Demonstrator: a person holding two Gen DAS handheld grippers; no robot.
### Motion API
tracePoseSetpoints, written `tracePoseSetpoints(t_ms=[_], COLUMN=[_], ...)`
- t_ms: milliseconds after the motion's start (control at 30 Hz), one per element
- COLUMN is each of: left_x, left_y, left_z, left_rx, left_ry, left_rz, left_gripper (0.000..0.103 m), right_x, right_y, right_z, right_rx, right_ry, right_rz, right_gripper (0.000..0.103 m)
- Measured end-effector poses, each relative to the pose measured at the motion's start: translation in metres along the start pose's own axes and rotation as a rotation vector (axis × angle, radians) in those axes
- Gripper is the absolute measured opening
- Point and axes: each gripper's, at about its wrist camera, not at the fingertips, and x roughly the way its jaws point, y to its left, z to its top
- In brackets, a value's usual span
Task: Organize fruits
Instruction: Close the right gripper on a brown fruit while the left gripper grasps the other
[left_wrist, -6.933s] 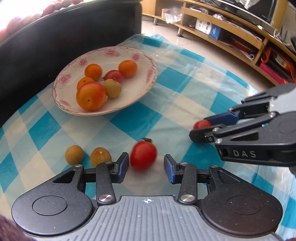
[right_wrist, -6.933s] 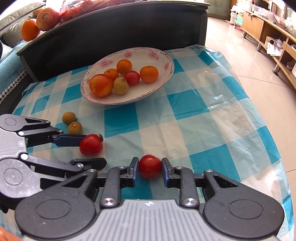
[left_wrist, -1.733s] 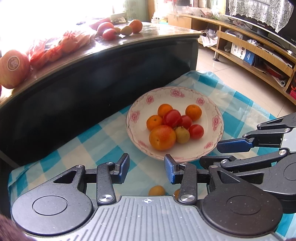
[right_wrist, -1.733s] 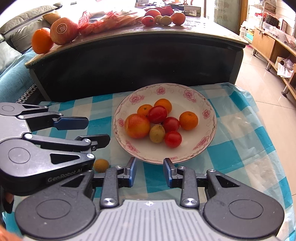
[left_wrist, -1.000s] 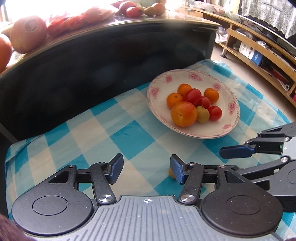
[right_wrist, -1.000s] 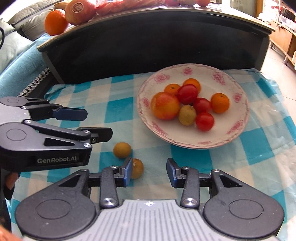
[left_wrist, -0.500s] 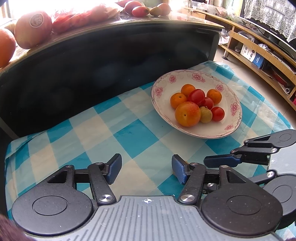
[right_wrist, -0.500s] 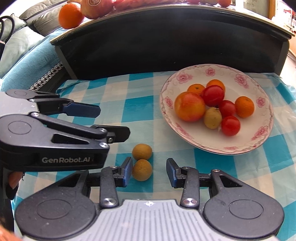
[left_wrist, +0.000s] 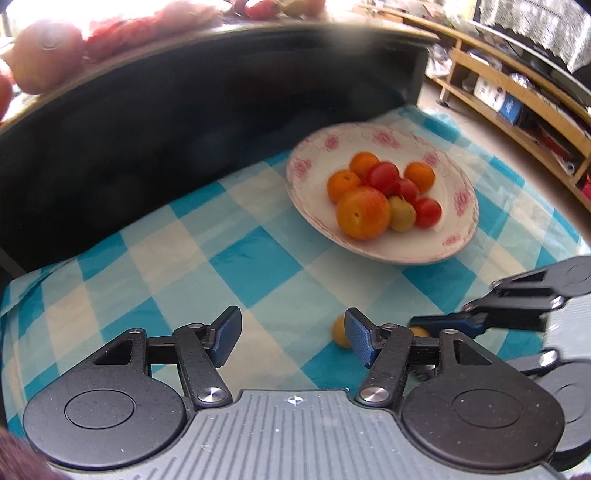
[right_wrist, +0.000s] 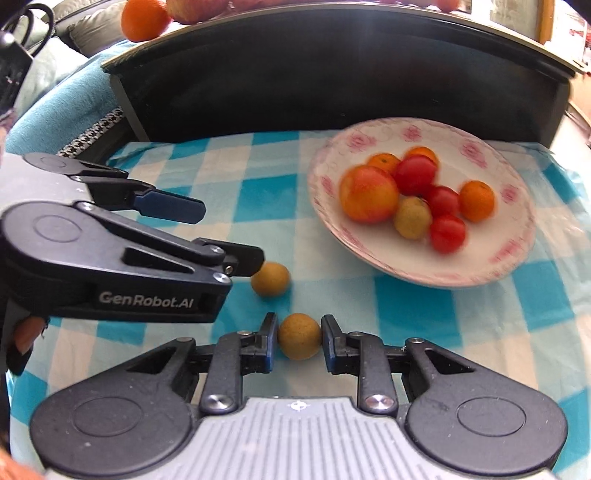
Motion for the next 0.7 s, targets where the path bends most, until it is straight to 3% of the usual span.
tracePoseSetpoints(t_ms=[200,433,700], left_x=[0.005,0.017,0.017], left_y=[-0.013,-0.031,-0.037], left_z=[0.0,-0.006,-0.007], left_rx=[0.019,0.075,0.094], left_ry=[0.005,0.052,0.034], left_rz=[-0.042,-0.044,-0.052], left_gripper=[0.072,0.062,0.054], right_x=[-0.018,-0.027,-0.03], right_y=[-0.019,-0.03,-0.041], right_z=[-0.017,-0.03,-0.036], right_rx=[0.022,0.039,0.064], right_ry=[0.016,0.02,0.011], right_rz=[-0.041,-0.053,-0.061], right_gripper=[0.029,0.029,0.029])
